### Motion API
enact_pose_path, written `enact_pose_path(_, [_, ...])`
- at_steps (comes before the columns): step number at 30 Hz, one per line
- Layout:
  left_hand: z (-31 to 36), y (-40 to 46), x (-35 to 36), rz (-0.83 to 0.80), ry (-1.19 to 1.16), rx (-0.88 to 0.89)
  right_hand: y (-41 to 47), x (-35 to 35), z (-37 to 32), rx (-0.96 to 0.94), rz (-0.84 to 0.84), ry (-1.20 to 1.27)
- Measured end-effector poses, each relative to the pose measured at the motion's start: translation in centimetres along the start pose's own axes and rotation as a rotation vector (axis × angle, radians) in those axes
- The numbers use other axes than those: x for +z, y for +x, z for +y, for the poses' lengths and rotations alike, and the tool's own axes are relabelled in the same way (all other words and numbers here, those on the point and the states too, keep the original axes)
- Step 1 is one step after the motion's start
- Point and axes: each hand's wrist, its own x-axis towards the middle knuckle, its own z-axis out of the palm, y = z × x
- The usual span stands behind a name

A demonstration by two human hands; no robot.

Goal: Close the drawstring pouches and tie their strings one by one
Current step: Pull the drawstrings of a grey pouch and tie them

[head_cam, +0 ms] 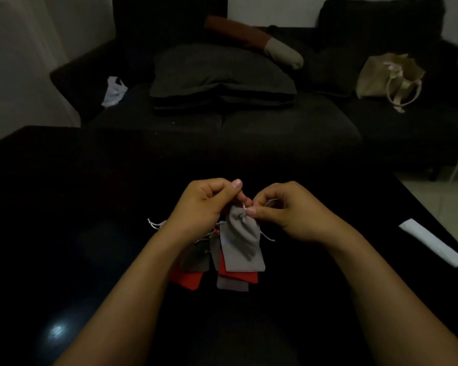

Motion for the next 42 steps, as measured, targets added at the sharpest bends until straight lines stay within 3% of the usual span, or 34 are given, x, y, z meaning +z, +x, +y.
enact_pose_path(20, [0.2, -0.3, -1.6, -0.071, 0.025, 0.012, -0.1, 0.0, 0.2, -0.003, -0.114, 0.066])
enact_pose_path(25, [0.0, -0.1, -1.7, -0.055, 0.031, 0.01, 0.0, 0.3, 0.0, -0.102, 0.071, -0.082])
enact_pose_path(31, [-0.4, 0.0, -1.9, -0.093, 0.144, 0.077, -0.3, 0.7, -0.7, -0.24, 0.216, -0.02])
enact_pose_path(34, [-0.3, -0.3, -1.8, -0.149, 0.215, 0.108, -0.4, 0.8, -0.8, -0.296, 0.246, -0.134])
enact_pose_path(42, [0.1, -0.7, -1.9, -0.208, 0.342, 0.077, -0.7, 0.9, -1.2, -0.34, 0.115, -0.372])
